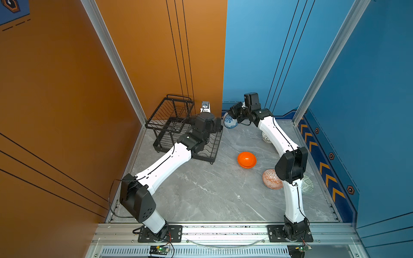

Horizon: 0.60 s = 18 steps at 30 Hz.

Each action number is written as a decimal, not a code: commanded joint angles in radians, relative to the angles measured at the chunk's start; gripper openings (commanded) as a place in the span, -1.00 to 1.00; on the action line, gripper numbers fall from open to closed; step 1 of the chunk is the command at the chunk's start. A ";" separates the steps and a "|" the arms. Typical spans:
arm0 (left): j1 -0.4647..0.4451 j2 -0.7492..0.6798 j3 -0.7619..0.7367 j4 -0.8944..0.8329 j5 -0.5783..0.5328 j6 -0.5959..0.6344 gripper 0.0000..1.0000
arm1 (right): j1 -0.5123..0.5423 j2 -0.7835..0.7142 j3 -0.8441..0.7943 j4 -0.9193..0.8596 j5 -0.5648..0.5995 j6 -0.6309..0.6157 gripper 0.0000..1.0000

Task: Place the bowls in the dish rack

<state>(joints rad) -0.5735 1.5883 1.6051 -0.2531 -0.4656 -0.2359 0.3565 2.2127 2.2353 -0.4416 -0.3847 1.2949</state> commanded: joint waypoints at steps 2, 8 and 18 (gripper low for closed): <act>0.145 -0.020 0.130 -0.263 0.164 -0.120 0.96 | 0.027 0.029 -0.019 0.191 -0.018 -0.082 -1.00; 0.350 -0.049 0.116 -0.282 0.288 -0.218 0.96 | 0.054 0.051 -0.019 0.234 -0.094 -0.164 -1.00; 0.524 -0.078 -0.002 -0.292 0.416 -0.344 0.96 | 0.104 0.064 -0.022 0.196 -0.137 -0.291 -1.00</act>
<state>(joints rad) -0.0574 1.5368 1.6196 -0.5201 -0.1165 -0.5442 0.4461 2.2772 2.2078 -0.3019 -0.4953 1.0714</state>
